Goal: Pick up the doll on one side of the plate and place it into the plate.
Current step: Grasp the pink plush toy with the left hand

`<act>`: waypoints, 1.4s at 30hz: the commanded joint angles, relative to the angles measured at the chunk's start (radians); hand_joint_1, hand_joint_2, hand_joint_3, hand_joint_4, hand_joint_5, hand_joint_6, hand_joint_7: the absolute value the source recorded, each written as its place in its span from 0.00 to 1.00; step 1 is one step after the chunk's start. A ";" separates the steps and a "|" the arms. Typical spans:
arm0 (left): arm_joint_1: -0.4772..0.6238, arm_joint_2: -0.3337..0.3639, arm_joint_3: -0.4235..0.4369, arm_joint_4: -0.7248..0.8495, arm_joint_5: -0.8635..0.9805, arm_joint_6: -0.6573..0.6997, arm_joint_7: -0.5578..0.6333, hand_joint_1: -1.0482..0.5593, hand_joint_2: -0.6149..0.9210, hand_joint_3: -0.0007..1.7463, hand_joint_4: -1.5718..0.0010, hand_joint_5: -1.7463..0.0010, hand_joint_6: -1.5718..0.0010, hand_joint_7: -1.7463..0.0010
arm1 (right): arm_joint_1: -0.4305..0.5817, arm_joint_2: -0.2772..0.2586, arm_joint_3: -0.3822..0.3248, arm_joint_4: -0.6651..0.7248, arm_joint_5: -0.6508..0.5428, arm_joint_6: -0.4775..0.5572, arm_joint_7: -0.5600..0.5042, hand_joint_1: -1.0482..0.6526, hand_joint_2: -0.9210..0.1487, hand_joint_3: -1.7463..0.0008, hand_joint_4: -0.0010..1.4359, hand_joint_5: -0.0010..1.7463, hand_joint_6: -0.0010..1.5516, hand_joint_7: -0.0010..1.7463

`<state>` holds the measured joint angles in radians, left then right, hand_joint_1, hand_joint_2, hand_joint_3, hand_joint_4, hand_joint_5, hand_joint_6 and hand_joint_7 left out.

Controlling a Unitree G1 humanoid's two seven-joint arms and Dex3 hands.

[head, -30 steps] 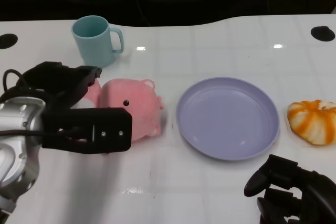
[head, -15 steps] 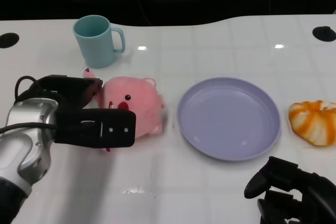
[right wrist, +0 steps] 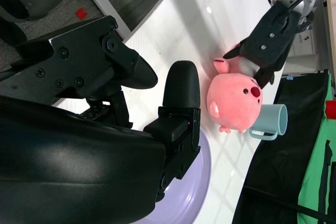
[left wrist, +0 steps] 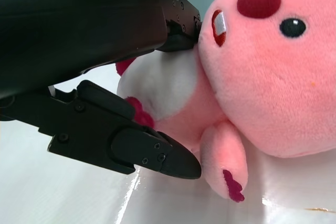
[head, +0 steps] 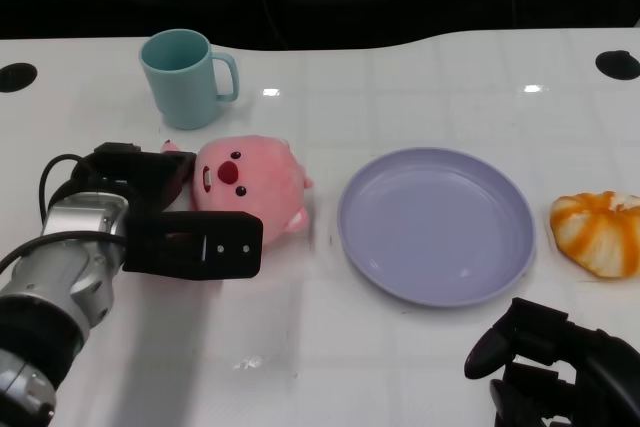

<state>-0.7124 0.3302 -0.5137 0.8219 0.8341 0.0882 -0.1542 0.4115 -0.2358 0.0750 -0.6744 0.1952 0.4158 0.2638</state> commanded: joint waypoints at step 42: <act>0.004 -0.037 0.006 0.365 -0.132 -0.298 0.588 0.51 0.98 0.20 0.45 0.00 0.60 0.00 | -0.008 0.005 -0.008 0.002 0.012 0.010 -0.014 0.55 0.23 0.40 0.47 1.00 0.33 0.82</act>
<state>-0.7323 0.2753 -0.5123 1.1890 0.7110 -0.2074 0.4472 0.4020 -0.2311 0.0780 -0.6736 0.1952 0.4179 0.2506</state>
